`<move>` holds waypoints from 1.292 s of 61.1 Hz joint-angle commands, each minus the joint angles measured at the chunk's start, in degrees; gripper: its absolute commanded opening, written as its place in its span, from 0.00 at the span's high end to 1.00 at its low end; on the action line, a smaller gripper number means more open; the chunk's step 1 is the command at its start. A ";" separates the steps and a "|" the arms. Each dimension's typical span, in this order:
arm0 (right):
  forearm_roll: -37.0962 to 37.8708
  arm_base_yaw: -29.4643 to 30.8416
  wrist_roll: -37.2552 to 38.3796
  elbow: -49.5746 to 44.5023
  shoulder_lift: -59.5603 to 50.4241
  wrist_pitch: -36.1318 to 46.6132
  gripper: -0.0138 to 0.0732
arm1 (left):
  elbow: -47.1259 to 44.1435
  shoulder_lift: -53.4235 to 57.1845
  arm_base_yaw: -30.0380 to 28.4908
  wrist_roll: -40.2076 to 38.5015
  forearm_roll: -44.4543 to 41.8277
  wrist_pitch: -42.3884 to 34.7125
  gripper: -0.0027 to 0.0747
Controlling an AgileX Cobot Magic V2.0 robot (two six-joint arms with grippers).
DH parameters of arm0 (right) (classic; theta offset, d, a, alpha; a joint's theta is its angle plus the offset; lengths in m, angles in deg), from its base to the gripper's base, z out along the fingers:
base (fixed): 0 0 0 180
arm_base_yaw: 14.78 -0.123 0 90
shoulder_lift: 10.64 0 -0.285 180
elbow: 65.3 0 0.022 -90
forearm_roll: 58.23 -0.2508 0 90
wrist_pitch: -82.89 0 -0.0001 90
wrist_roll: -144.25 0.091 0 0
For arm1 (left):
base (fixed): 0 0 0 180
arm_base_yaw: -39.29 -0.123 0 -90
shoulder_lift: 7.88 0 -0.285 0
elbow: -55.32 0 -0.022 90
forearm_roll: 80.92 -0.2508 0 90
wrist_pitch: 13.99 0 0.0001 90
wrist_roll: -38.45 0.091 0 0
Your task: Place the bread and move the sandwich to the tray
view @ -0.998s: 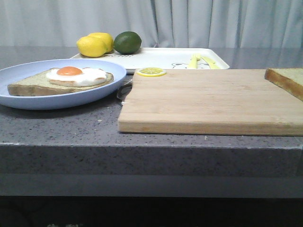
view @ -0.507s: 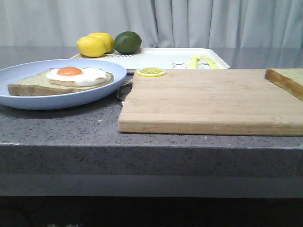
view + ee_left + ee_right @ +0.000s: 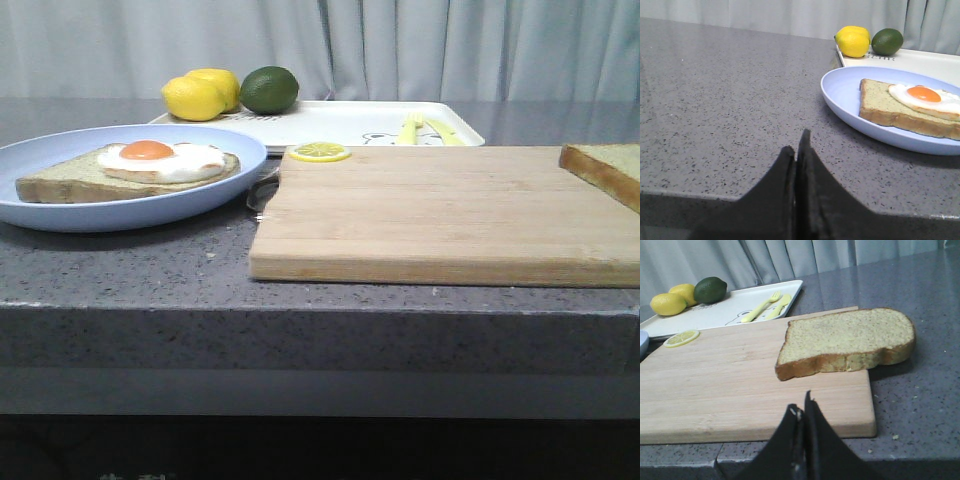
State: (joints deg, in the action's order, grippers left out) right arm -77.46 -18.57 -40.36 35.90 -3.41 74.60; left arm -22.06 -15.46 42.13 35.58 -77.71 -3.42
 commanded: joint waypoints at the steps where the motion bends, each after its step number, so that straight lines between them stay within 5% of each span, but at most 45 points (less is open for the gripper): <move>1: -0.36 0.14 -0.09 0.20 -0.71 4.65 0.91 | -0.09 1.28 -0.14 -0.53 0.41 -5.24 0.99; 17: -0.29 0.14 -0.09 3.90 -0.71 5.05 0.91 | 1.50 1.28 -0.14 -0.53 0.41 -18.26 0.99; 39: 3.81 0.14 -0.31 24.51 9.61 -10.36 0.91 | 22.05 -10.63 -0.14 -0.53 -1.22 -0.23 0.99; 60: 2.00 0.14 -0.31 32.64 28.24 -8.76 0.89 | 29.12 -29.03 -0.14 -0.53 -1.30 -0.58 0.99; 69: 0.92 0.14 -0.31 32.64 28.47 -7.65 0.61 | 29.02 -29.03 -0.14 -0.53 -1.30 -1.90 0.81; 79: 0.92 0.14 -0.31 32.64 28.57 -7.70 0.12 | 28.27 -29.15 -0.14 -0.53 -1.30 -2.18 0.26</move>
State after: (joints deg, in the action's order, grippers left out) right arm -75.88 -18.57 -40.36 66.40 24.45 62.20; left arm 4.88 -43.99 42.13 35.58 -79.06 -0.70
